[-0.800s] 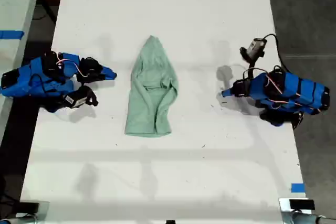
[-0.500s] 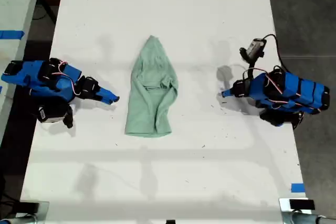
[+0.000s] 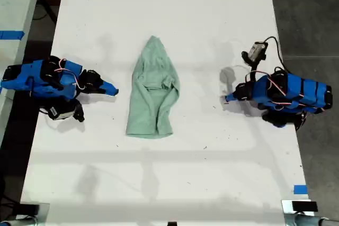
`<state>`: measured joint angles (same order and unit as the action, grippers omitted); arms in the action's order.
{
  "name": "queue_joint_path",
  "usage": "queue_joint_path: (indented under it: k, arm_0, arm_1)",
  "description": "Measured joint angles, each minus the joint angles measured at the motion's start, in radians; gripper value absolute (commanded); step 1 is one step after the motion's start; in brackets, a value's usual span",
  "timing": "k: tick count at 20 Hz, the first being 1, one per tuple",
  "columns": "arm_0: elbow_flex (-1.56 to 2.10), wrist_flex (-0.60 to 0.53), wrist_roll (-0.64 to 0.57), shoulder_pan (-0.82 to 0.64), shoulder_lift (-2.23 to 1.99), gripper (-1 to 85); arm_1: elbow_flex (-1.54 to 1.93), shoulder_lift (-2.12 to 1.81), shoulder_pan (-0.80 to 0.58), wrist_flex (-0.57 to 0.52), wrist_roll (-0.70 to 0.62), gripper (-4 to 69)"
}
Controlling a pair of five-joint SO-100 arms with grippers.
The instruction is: Fold t shirt
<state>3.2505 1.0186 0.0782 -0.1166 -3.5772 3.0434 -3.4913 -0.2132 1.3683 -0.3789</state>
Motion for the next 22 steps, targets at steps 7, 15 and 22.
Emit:
queue_joint_path:
  k: [7,15,22]
  arm_0:
    - [-0.713,0.135,0.041,0.032,0.893,15.1]
    - [-1.233,0.084,0.087,0.186,1.755,18.6]
    - [-1.272,-0.109,0.135,0.328,1.914,16.4]
  arm_1:
    - [-0.922,1.108,0.198,0.018,0.074,18.5]
    - [-1.970,2.292,0.259,0.008,0.101,37.0]
    - [-2.014,2.461,0.314,-0.117,0.135,13.7]
